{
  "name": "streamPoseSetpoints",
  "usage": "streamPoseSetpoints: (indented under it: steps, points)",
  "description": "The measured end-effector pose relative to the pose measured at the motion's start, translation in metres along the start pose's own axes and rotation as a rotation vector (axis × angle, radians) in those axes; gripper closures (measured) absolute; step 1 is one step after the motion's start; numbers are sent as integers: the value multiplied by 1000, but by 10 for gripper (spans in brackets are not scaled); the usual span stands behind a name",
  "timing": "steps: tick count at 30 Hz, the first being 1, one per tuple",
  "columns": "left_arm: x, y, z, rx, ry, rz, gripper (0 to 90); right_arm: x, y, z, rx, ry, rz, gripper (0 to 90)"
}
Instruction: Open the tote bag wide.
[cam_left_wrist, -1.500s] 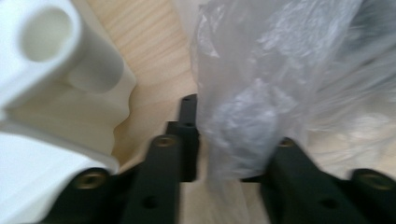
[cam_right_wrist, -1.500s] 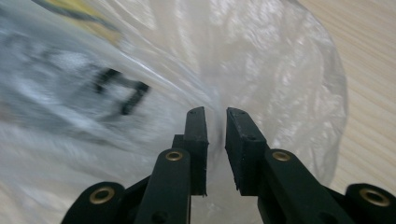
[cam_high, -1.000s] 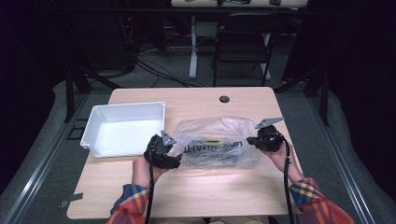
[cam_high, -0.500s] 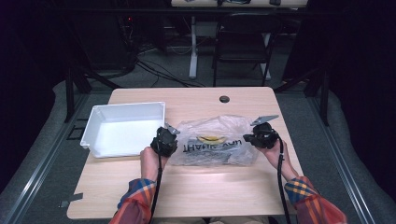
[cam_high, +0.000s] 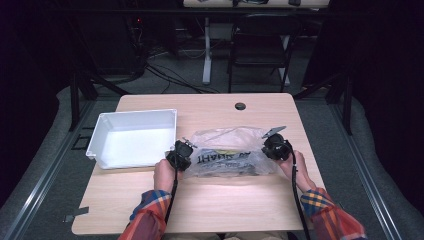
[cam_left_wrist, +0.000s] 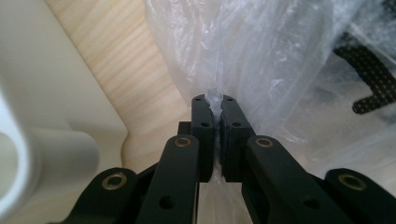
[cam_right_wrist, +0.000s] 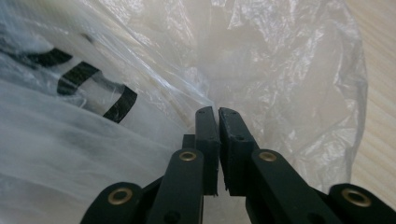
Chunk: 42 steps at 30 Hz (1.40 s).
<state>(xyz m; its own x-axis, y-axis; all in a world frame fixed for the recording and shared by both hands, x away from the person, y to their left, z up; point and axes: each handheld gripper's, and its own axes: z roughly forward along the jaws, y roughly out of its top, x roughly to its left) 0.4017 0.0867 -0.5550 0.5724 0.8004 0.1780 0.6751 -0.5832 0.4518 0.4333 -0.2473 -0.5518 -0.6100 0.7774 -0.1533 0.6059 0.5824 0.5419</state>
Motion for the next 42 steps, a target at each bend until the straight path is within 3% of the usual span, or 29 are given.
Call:
streamPoseSetpoints:
  steps: [1, 3, 4, 7, 10, 13, 15, 19, 22, 26, 28, 30, 37, 42]
  points:
    - [-1, -1, -1, 3, -10, 8, 865, 2, 0, 1, 7, -17, -11, 830]
    - [-4, -3, -4, 14, -23, 25, 865, 4, 0, 1, 38, -39, -81, 815]
    - [-5, -5, -5, 21, -32, 33, 865, 6, 0, 0, 31, -50, -88, 790]
    - [-6, -11, -10, 23, -68, 25, 862, -2, -1, -8, 16, 0, -63, 659]
    - [-2, -15, -13, 4, -102, -3, 852, -13, -4, -24, -51, 58, 2, 559]
    - [3, -16, -14, -11, -121, -28, 838, -18, -4, -49, -121, 110, 12, 507]
    - [4, -16, -14, -18, -126, -37, 828, -14, -3, -64, -177, 142, 5, 500]
    - [5, -15, -14, -40, -139, -53, 821, 10, 6, -80, -219, 246, -85, 503]
    - [6, -16, -14, -44, -148, -58, 817, 31, 12, -70, -187, 280, -135, 492]
    - [8, -18, -14, -50, -162, -67, 815, 41, 13, -47, -106, 253, -153, 427]
    - [9, -18, -14, -51, -165, -69, 814, 40, 11, -42, -88, 253, -146, 444]
    - [9, -18, -13, -50, -170, -70, 812, 39, 9, -43, -100, 250, -138, 522]
    - [10, -18, -13, -53, -169, -71, 810, 34, -1, -50, -105, 266, -122, 865]
    - [12, -18, -13, -62, -165, -76, 810, 37, -6, -54, -106, 275, -110, 900]
